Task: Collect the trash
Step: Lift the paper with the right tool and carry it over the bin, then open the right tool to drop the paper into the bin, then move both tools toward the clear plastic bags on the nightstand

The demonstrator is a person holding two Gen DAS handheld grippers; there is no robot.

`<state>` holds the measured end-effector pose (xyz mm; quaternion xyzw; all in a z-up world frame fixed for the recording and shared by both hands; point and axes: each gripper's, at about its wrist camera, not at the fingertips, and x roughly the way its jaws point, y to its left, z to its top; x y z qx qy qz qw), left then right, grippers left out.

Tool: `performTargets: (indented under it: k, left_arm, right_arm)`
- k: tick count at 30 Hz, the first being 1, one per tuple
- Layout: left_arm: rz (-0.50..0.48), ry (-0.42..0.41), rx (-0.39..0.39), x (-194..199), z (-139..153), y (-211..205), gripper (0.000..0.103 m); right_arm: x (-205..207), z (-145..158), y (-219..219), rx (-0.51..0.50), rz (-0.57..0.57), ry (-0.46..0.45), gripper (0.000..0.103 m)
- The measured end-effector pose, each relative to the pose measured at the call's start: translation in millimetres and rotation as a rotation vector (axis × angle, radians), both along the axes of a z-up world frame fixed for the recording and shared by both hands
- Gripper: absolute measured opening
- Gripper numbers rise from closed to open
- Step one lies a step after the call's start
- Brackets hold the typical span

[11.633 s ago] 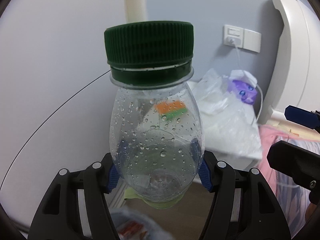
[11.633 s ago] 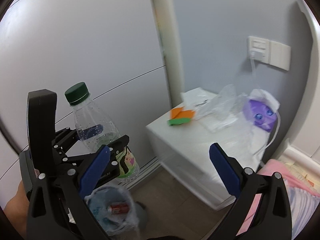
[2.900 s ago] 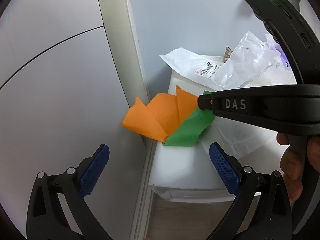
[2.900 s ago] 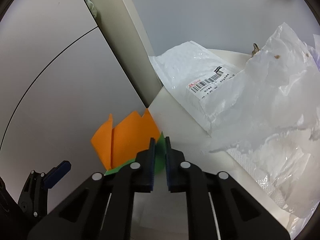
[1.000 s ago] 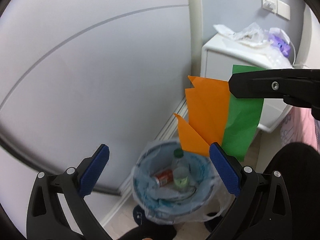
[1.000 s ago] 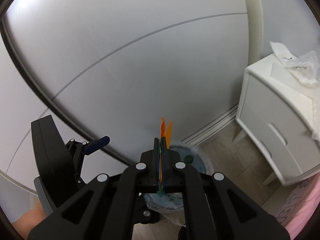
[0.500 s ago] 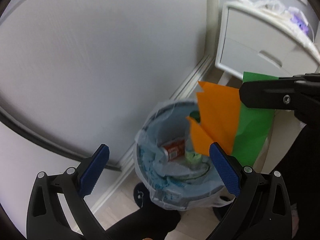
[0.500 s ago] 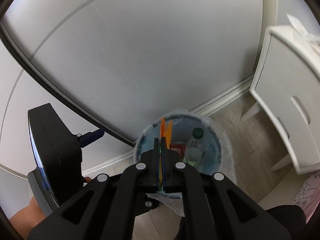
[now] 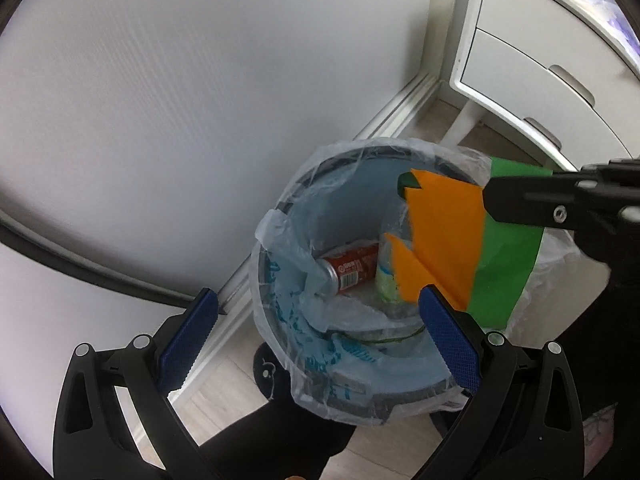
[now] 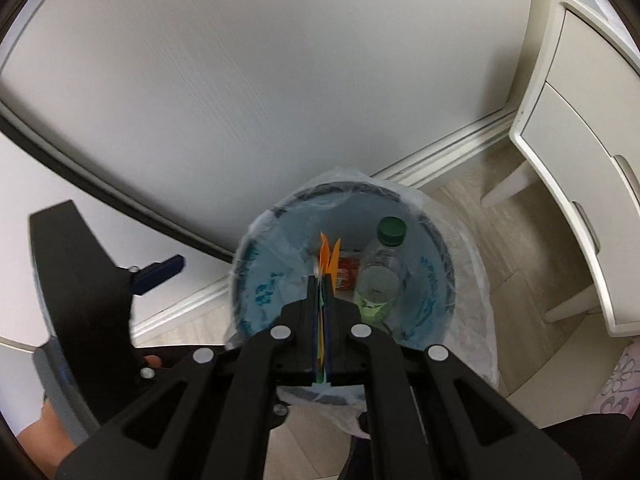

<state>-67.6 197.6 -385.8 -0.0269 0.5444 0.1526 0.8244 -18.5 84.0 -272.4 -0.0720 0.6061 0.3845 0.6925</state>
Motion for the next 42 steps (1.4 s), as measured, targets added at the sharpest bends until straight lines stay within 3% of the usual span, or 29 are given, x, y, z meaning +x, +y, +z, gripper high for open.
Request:
performTargets:
  k: [1, 2, 3, 5, 10, 12, 18, 21, 33, 37, 42]
  left_arm:
    - [-0.002, -0.003, 0.001, 1, 0, 0, 0.097]
    - [-0.004, -0.004, 0.003, 2, 1, 0, 0.097]
    - [-0.006, -0.004, 0.006, 3, 0, 0, 0.097]
    - [-0.006, -0.005, 0.004, 5, -1, 1, 0.097]
    - [-0.001, -0.013, 0.001, 4, 2, 2, 0.097]
    - [-0.003, -0.016, 0.004, 4, 4, 1, 0.097]
    - [0.004, -0.064, 0.006, 5, 29, -3, 0.097]
    - [0.004, -0.096, 0.013, 6, 47, -9, 0.097]
    - [-0.071, -0.285, 0.026, 8, 149, -67, 0.097]
    - [-0.146, -0.339, 0.026, 20, 182, -93, 0.097]
    - [-0.254, -0.403, 0.048, 47, 211, -129, 0.097]
  right_arm:
    - [1, -2, -1, -0.005, -0.002, 0.002, 0.007]
    - [1, -3, -1, -0.01, -0.006, 0.003, 0.017]
    - [2, -5, -2, -0.017, -0.013, 0.002, 0.037]
    - [4, -7, -3, -0.015, -0.024, 0.008, 0.055]
    - [7, -5, -6, -0.016, -0.04, -0.008, 0.055]
    - [8, 1, -8, -0.007, -0.05, -0.037, 0.069]
    - [17, 28, -24, 0.013, -0.102, -0.129, 0.091]
    - [21, 48, -35, 0.02, -0.122, -0.182, 0.096]
    - [23, 141, -109, 0.09, -0.239, -0.403, 0.096]
    - [28, 168, -151, 0.146, -0.334, -0.473, 0.096]
    - [47, 192, -198, 0.132, -0.433, -0.499, 0.096]
